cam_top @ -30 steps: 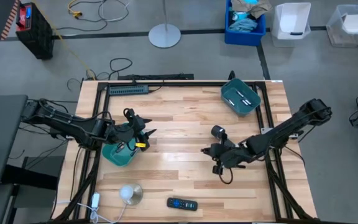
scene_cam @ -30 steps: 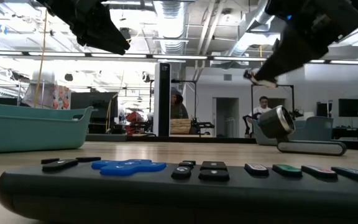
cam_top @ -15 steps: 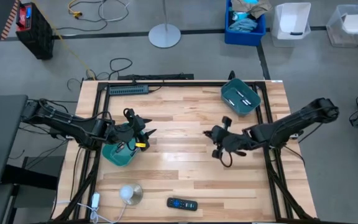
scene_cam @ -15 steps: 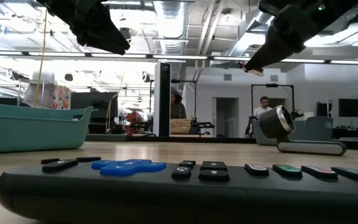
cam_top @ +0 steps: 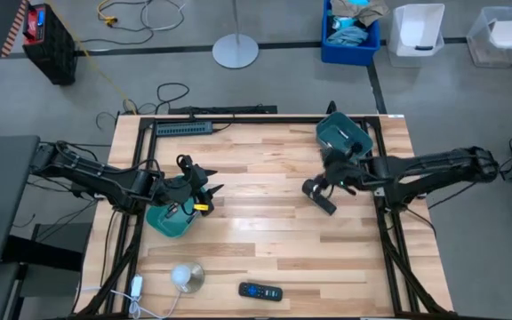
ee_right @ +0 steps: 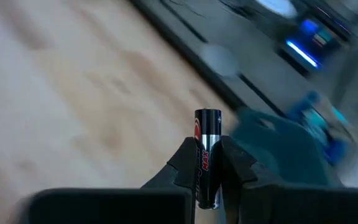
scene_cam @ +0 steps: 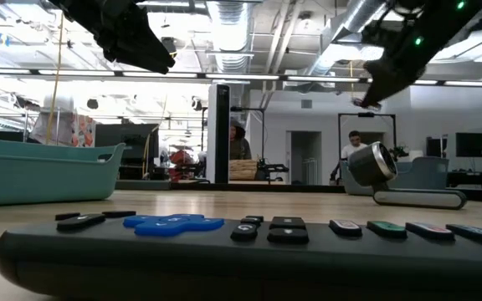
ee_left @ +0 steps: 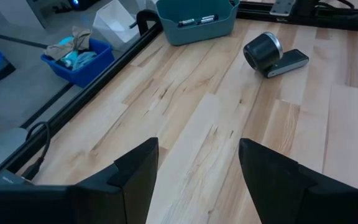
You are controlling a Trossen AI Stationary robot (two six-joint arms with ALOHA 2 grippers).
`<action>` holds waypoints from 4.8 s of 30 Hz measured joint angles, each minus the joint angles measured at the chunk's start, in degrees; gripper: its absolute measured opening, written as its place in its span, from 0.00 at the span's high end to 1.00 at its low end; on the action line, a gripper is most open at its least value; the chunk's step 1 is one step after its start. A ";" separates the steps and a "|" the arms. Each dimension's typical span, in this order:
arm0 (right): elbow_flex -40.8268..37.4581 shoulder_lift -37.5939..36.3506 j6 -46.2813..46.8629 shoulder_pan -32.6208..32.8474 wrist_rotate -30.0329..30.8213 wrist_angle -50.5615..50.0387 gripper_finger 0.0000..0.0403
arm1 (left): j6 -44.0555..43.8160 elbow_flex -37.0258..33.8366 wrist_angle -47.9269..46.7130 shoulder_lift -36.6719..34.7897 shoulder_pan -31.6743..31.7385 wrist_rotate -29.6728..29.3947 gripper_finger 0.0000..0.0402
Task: Sort batteries
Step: Put the silver battery into the blue bin, then return to Home Position
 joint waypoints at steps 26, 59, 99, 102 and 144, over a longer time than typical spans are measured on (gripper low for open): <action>0.02 6.53 6.92 -27.99 3.66 -2.93 0.57 | 0.23 0.00 0.31 0.00 0.20 -0.05 0.46; -17.27 4.71 -28.11 20.26 -21.90 65.60 0.98 | 15.29 -10.23 26.57 -2.35 0.09 10.88 0.76; -40.37 -59.92 -26.72 31.10 -20.49 34.66 1.00 | 18.47 -42.95 48.45 -30.89 9.09 29.28 1.00; -40.15 -59.50 -25.28 31.02 -18.82 33.76 1.00 | 17.65 -42.97 42.62 -36.02 8.97 29.27 1.00; -40.15 -59.65 -25.17 30.65 -18.64 33.40 0.91 | 14.94 -40.15 11.89 -60.59 8.66 28.67 1.00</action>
